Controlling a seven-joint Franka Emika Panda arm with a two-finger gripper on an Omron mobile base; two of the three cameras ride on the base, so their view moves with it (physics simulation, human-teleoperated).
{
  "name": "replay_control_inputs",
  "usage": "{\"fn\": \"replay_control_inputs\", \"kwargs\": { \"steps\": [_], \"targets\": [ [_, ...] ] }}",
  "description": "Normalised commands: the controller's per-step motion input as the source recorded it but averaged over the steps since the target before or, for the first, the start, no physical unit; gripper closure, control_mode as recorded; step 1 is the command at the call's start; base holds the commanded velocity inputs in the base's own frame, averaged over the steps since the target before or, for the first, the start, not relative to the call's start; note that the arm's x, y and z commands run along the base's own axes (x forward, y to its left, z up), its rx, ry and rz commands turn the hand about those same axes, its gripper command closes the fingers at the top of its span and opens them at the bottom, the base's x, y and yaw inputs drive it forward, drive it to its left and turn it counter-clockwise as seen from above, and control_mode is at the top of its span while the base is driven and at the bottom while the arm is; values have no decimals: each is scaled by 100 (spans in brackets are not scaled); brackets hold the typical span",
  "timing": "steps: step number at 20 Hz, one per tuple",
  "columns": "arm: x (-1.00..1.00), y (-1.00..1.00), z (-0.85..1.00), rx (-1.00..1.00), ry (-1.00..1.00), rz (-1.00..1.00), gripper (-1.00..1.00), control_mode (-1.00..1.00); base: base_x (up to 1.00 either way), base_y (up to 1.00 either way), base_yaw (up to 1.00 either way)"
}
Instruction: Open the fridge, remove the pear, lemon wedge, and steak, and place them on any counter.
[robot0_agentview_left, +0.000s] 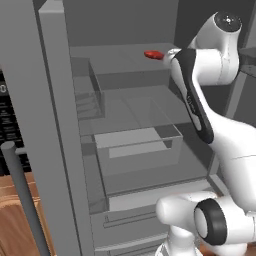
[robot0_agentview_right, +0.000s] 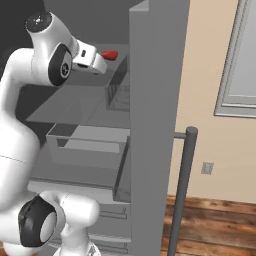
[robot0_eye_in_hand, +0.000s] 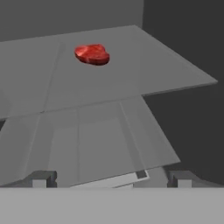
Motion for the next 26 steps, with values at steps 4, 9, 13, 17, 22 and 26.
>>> {"fn": "replay_control_inputs", "kwargs": {
  "steps": [4, 9, 13, 17, 22, 26],
  "targets": [
    [65, -5, -5, -1, -7, 4, -100, -100, 0, 0, 0],
    [67, -2, -23, -3, -7, 3, -100, -100, 0, 0, 0],
    [77, 0, 1, 0, 10, 2, -100, -100, 0, 0, 0],
    [78, 0, 11, 0, 14, 5, -100, -100, 0, 0, 0],
    [68, 0, 8, 0, 2, 4, -100, -100, 0, 0, 0],
    [74, 0, 0, 0, 4, 2, -100, -100, 0, 0, 0]
  ]
}}
